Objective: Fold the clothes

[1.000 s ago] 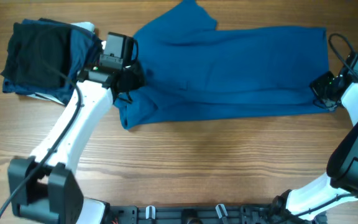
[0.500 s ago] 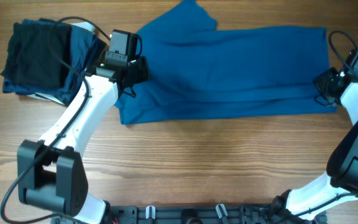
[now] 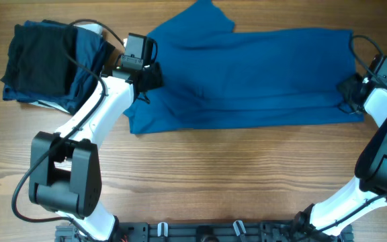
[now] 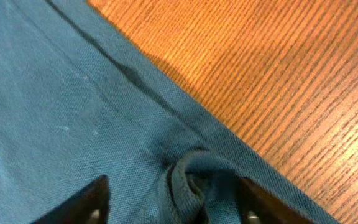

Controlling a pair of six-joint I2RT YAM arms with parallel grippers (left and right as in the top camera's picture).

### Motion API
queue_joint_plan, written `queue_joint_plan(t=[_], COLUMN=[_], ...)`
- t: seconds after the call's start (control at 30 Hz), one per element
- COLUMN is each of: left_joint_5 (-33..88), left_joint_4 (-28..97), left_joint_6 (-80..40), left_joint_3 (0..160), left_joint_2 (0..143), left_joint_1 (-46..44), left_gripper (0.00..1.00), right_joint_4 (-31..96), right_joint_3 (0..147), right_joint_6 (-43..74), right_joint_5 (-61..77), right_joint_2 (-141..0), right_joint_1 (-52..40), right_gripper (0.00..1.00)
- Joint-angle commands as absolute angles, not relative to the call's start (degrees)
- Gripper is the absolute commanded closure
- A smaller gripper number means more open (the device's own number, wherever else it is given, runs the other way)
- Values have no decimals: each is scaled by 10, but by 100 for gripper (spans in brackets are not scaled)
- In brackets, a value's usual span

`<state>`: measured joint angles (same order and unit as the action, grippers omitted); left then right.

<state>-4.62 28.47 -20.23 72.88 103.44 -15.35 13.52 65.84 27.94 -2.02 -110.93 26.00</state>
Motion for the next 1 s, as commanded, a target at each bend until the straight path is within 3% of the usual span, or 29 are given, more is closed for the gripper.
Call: queue_joint_plan(t=[0.0, 0.07, 0.13, 0.2, 0.27, 0.3, 0.37, 0.4, 0.5, 0.57, 0.6, 0.63, 0.67, 0.7, 0.73, 0.77, 0.8, 0.9, 0.97], left_joint_5=[-63, -63, -63, -64, -68, -70, -70, -69, -70, -70, -69, -69, -70, -70, -70, -70, -70, -70, -70], left_joint_4=[279, 290, 313, 354, 387, 413, 460, 479, 498, 501, 503, 505, 505, 504, 504, 505, 505, 504, 504], left_joint_6=[-196, -197, -197, -207, -248, -285, -342, -361, -366, -375, -382, -382, -382, -382, -382, -382, -382, -382, -382], left_joint_3=[760, 786, 819, 848, 850, 850, 850, 850, 850, 850, 850, 850, 850, 850, 850, 850, 850, 850, 850], left_joint_2=[1033, 1028, 1018, 998, 982, 976, 974, 974, 974, 974, 974, 974, 974, 974, 974, 974, 974, 974, 974], left_joint_1=[-155, -152, -151, -151, -147, -142, -123, -114, -91, -81, -77, -73, -72, -72, -72, -72, -72, -72, -72], left_gripper=[36, 21, 14, 15, 18, 30, 80, 93, 96, 96, 96, 96, 95, 87, 70, 56, 41, 1, 0], right_joint_4=[111, 112, 125, 165, 219, 253, 319, 351, 386, 385, 385, 382, 378, 366, 345, 329, 322, 329, 328], right_joint_3=[670, 682, 694, 711, 718, 718, 718, 718, 717, 717, 717, 717, 717, 717, 717, 717, 717, 717, 716], right_joint_6=[210, 161, 123, 67, 37, 27, 0, -21, -97, -164, -210, -237, -256, -262, -262, -277, -291, -342, -367], right_joint_5=[-9, 16, 32, 86, 141, 168, 217, 244, 266, 257, 243, 233, 231, 231, 231, 231, 231, 213, 172], right_joint_2=[-1104, -1092, -1067, -1026, -988, -969, -947, -945, -956, -973, -987, -996, -1002, -1007, -1007, -1007, -1007, -1017, -1025], right_joint_1=[257, 257, 257, 257, 257, 256, 247, 233, 149, 79, 28, -4, -27, -57, -82, -102, -113, -161, -190], right_gripper=[16, 9, 8, 11, 22, 28, 46, 56, 81, 92, 91, 81, 62, 46, 47, 65, 70, 72, 67])
